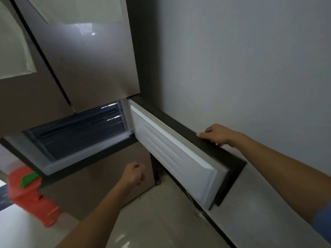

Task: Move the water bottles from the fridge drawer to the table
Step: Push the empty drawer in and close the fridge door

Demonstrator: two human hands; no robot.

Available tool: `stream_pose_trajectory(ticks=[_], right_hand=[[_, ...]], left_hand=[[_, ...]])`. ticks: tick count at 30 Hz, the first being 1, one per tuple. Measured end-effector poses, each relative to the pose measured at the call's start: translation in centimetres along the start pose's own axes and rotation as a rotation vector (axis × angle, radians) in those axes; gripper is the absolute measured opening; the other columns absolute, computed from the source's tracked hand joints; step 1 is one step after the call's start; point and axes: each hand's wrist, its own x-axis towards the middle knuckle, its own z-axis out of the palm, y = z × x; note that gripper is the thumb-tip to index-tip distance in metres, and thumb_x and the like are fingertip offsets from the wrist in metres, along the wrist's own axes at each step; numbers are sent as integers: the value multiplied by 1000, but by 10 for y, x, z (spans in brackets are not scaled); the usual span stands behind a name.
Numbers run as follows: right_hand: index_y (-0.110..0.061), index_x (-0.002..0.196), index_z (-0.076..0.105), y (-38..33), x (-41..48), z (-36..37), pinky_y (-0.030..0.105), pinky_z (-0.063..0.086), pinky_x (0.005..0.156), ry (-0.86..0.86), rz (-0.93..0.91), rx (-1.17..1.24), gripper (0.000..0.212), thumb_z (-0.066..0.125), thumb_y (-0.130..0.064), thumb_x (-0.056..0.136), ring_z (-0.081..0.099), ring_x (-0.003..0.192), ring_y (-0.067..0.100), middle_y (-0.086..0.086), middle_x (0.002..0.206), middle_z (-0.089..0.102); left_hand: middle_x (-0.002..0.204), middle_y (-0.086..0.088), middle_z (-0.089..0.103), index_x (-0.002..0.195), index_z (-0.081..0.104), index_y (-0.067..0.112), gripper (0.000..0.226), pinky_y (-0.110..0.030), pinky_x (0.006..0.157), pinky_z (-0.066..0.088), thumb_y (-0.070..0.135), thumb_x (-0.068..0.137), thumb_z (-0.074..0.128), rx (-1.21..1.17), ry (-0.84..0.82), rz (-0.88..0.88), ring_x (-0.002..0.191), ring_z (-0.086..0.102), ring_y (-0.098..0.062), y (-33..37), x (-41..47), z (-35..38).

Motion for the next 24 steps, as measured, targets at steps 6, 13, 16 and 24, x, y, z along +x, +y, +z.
stream_pose_trajectory(ticks=[6, 13, 16, 24], right_hand=[[-19, 107, 62, -29, -20, 67, 29, 52, 64, -346, -162, 150, 36, 60, -51, 89, 69, 75, 18, 6, 97, 70], [-15, 126, 52, -104, -19, 148, 29, 49, 59, -404, -336, 261, 51, 63, -48, 88, 68, 83, 19, 4, 104, 66], [-20, 146, 33, -129, -10, 165, 30, 52, 70, -292, -418, 276, 65, 62, -39, 91, 62, 105, 24, 8, 131, 53], [-29, 150, 25, -218, 0, 231, 38, 37, 105, -67, -624, -78, 68, 59, -43, 92, 40, 133, 31, 13, 149, 30]], left_hand=[[75, -13, 59, 92, 58, 2, 25, -30, 55, 45, 24, 98, 50, -137, 126, 32, 64, 59, -23, -11, -56, 7], [88, -11, 67, 96, 68, 0, 38, -25, 64, 46, 31, 100, 47, -298, 341, 36, 77, 59, -17, -23, -109, -56], [89, -8, 67, 94, 70, 5, 33, -30, 69, 43, 34, 96, 54, -319, 409, 9, 81, 58, -18, -41, -124, -102], [93, 0, 70, 106, 66, 15, 19, -23, 71, 52, 27, 92, 62, -234, 610, 181, 83, 65, -13, -73, -130, -182]])
